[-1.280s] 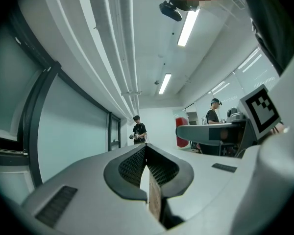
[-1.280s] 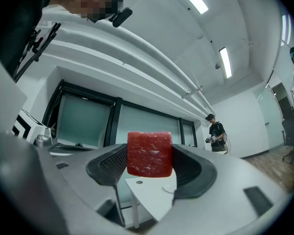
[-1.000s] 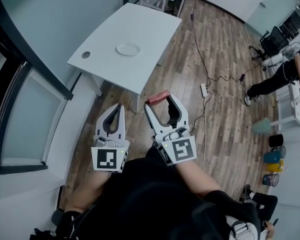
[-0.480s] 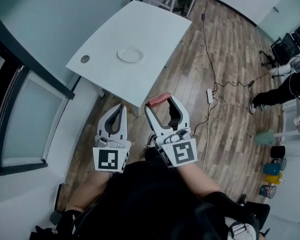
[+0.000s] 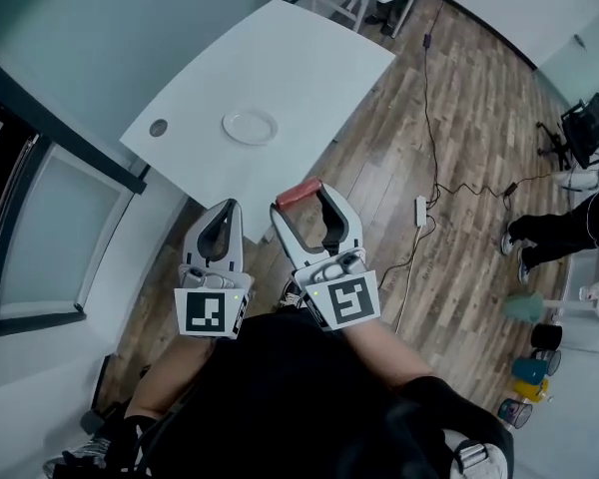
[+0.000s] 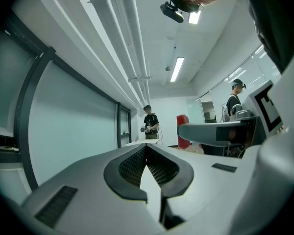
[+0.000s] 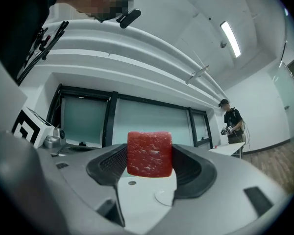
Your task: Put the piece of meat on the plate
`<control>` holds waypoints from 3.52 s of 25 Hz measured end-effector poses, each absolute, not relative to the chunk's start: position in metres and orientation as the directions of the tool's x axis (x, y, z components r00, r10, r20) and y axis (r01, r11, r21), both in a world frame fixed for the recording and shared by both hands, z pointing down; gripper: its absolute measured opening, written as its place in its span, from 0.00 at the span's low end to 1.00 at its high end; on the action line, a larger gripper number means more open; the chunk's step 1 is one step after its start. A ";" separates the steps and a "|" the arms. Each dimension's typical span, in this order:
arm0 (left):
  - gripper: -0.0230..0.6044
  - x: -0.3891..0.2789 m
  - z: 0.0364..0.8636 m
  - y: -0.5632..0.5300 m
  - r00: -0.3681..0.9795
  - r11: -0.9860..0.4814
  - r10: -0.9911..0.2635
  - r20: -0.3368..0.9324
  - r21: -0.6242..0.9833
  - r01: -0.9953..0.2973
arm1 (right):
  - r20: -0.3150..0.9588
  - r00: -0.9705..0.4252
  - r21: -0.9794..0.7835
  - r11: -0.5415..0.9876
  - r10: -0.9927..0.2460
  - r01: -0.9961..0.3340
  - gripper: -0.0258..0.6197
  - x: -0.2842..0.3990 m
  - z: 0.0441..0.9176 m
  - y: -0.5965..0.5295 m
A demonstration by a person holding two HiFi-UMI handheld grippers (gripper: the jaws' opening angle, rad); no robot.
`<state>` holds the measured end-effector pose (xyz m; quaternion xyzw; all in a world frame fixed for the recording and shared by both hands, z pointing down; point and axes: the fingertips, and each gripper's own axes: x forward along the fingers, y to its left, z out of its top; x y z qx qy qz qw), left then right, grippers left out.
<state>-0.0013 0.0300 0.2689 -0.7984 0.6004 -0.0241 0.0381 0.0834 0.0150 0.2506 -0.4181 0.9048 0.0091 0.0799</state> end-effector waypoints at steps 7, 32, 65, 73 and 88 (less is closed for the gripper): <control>0.02 0.006 0.270 0.004 0.224 -0.224 -0.975 0.015 -0.093 -0.970 | -0.153 -0.682 -0.067 0.696 -0.715 -0.715 0.48 0.089 0.253 -0.015; 0.02 -0.074 0.316 -0.149 0.348 -0.352 -0.930 0.114 -0.014 -0.936 | 0.022 -0.623 -0.069 0.620 -0.782 -0.781 0.48 0.004 0.290 -0.158; 0.02 -0.099 0.437 -0.212 0.289 -0.289 -0.876 0.386 0.060 -0.956 | 0.320 -0.658 -0.150 0.649 -0.682 -0.746 0.48 -0.024 0.430 -0.223; 0.02 -0.109 0.475 -0.226 0.267 -0.255 -0.861 0.432 0.087 -0.963 | 0.389 -0.678 -0.163 0.678 -0.624 -0.717 0.48 -0.040 0.470 -0.237; 0.02 -0.107 0.515 -0.238 0.267 -0.255 -0.837 0.477 0.090 -0.963 | 0.502 -0.667 -0.135 0.713 -0.550 -0.688 0.48 -0.048 0.520 -0.243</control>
